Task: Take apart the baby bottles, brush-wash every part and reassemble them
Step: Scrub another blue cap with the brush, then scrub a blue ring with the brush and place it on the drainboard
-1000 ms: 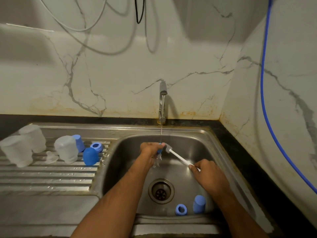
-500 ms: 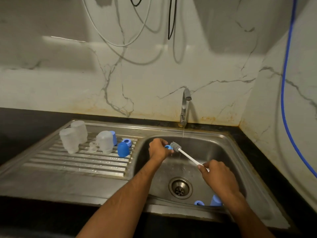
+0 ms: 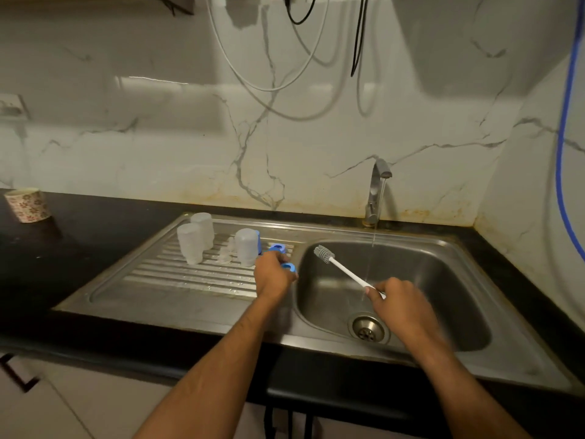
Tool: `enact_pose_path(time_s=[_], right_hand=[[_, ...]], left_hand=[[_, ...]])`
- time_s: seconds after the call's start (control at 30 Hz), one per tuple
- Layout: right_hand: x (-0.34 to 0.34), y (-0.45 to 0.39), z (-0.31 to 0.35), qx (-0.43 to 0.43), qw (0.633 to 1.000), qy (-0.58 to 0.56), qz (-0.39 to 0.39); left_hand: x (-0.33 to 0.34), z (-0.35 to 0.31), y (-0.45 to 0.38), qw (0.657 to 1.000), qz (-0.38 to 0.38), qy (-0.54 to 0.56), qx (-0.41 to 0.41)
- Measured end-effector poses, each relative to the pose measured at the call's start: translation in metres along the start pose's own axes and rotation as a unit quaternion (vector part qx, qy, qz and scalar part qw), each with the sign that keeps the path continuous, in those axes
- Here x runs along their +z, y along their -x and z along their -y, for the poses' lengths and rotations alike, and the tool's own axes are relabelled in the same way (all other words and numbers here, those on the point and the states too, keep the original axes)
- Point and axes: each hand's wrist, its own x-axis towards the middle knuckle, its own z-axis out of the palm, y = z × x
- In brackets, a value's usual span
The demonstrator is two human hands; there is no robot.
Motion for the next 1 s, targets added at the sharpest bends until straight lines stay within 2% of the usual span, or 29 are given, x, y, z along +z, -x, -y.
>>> enact_pose_path(time_s=[0.27,0.57,0.77,1.0], right_hand=[[0.009,0.017,0.019,-0.008,1.000,-0.002,0.008],[0.004,0.009,0.027,-0.015,1.000,0.000,-0.004],[0.005,0.011,0.025,-0.011,1.000,-0.008,0.007],[0.003,0.013,0.024,-0.002,1.000,-0.008,0.010]], left_hand=[[-0.036,0.032,0.008,0.999,-0.027,0.010,-0.030],[-0.038,0.037,-0.004,0.999,-0.016,-0.010,-0.028],[-0.035,0.037,-0.004,0.999,-0.012,0.017,-0.033],[-0.039,0.034,-0.005,0.998,-0.046,-0.020,-0.027]])
